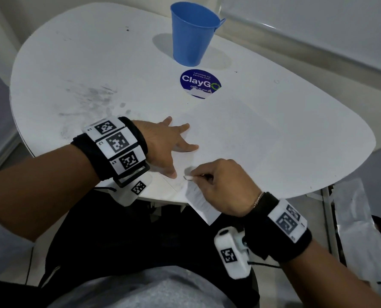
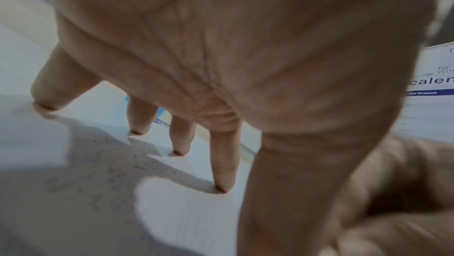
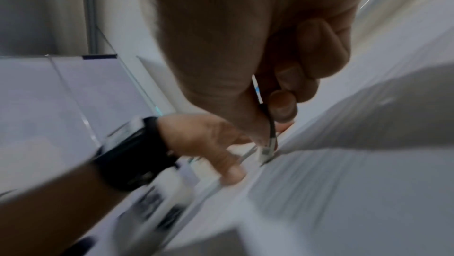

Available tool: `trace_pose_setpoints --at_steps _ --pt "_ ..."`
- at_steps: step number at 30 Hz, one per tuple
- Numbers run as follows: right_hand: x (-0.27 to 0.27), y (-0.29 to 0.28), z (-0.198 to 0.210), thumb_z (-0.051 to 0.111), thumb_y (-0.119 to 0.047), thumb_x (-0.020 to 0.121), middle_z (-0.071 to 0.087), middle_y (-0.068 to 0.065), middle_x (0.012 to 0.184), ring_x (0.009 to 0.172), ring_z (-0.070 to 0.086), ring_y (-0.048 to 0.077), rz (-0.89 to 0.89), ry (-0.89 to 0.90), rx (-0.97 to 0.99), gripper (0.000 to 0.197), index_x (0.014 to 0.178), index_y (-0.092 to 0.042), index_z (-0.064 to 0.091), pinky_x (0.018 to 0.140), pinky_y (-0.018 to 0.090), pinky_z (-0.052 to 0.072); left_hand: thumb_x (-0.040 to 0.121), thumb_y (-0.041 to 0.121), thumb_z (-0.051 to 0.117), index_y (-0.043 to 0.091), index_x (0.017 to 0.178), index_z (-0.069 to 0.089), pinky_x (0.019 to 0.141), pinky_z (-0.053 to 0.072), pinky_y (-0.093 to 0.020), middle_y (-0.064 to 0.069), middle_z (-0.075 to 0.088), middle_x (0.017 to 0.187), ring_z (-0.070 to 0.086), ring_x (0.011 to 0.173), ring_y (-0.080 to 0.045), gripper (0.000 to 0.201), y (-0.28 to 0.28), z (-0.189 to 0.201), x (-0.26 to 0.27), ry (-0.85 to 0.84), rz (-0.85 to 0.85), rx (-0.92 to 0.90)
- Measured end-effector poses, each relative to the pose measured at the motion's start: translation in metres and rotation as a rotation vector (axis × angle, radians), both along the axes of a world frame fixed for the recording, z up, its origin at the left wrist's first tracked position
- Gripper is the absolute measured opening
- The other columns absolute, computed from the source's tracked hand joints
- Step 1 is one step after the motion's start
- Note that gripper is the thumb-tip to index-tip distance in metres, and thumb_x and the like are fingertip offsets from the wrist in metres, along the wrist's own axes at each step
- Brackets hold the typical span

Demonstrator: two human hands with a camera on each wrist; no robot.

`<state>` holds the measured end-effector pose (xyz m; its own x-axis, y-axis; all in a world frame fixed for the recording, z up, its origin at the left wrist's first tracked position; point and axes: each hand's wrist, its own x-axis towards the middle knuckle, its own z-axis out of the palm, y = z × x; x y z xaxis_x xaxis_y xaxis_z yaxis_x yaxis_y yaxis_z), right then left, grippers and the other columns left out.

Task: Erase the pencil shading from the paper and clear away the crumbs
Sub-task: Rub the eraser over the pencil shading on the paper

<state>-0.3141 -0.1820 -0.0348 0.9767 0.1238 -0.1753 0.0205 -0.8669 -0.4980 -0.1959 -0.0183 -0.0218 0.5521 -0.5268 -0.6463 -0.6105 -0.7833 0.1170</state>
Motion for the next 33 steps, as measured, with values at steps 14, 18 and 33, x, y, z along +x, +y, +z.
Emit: trace_pose_setpoints --at_steps 14,18,33 --pt "0.019 -0.022 -0.002 0.059 -0.02 0.093 0.077 -0.004 0.095 0.085 0.069 0.02 -0.196 -0.092 -0.064 0.02 0.096 -0.021 0.078 0.081 0.034 0.055 0.09 0.056 0.063 0.062 0.151 0.0 0.124 0.01 -0.056 0.016 -0.026 0.164 -0.026 0.151 -0.02 0.088 -0.001 0.001 -0.001 -0.004 -0.009 0.011" --pt "-0.002 -0.001 0.0 0.06 -0.023 0.093 0.075 -0.013 0.1 0.081 0.07 0.012 -0.021 -0.015 0.014 0.019 0.1 -0.025 0.078 0.079 0.029 0.056 0.089 0.053 0.066 0.063 0.151 0.003 0.123 0.011 -0.057 0.017 -0.026 0.163 -0.027 0.151 -0.019 0.089 0.0 0.001 0.0 0.006 0.0 -0.001" --pt "0.014 -0.011 0.003 0.059 -0.021 0.092 0.076 -0.006 0.096 0.085 0.069 0.017 -0.141 -0.057 -0.055 0.02 0.099 -0.024 0.078 0.081 0.033 0.056 0.089 0.055 0.064 0.063 0.151 0.001 0.124 0.01 -0.055 0.017 -0.026 0.163 -0.026 0.151 -0.018 0.089 0.0 0.001 0.0 0.003 0.009 0.001"
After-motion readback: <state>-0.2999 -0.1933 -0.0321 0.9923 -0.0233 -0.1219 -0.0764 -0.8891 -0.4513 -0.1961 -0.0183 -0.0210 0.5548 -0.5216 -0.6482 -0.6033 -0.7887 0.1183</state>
